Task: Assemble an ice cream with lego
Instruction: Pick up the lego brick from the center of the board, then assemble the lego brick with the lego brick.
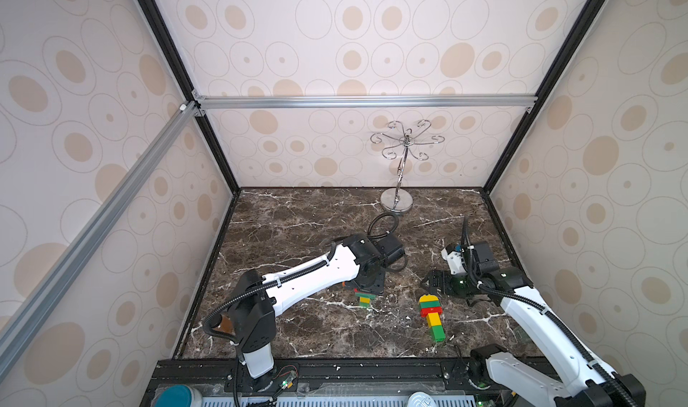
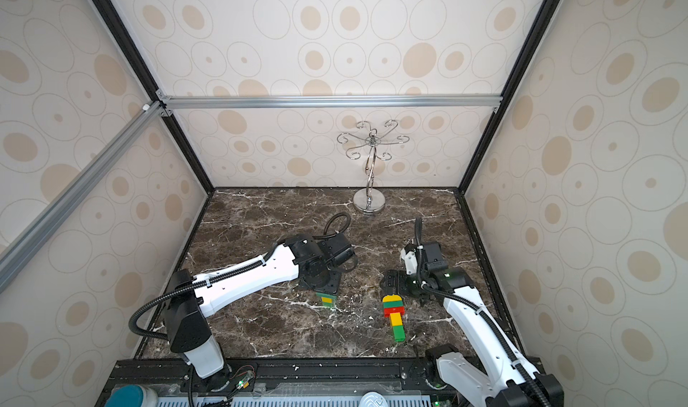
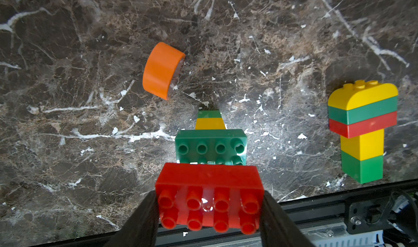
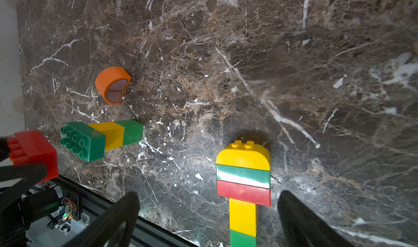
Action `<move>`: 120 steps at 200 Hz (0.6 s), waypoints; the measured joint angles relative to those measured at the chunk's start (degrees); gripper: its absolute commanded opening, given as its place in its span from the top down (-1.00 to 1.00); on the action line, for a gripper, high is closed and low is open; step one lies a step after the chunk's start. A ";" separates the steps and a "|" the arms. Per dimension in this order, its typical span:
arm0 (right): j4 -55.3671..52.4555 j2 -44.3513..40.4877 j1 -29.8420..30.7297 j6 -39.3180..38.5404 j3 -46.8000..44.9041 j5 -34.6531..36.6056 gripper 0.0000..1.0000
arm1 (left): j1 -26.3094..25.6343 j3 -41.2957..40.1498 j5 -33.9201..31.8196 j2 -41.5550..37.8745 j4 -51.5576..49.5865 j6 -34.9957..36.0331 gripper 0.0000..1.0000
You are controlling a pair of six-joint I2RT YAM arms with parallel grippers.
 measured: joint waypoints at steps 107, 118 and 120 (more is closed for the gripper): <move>0.02 -0.04 0.00 0.00 0.00 0.00 -0.97 | 0.02 0.00 0.35 1.79 0.24 1.66 0.19; 0.04 -0.04 0.00 0.00 0.00 0.00 -0.97 | 0.02 0.00 0.35 1.79 0.26 1.86 0.19; 0.04 -0.04 0.00 0.00 0.00 0.00 -0.97 | 0.02 0.00 0.35 1.79 0.28 1.88 0.19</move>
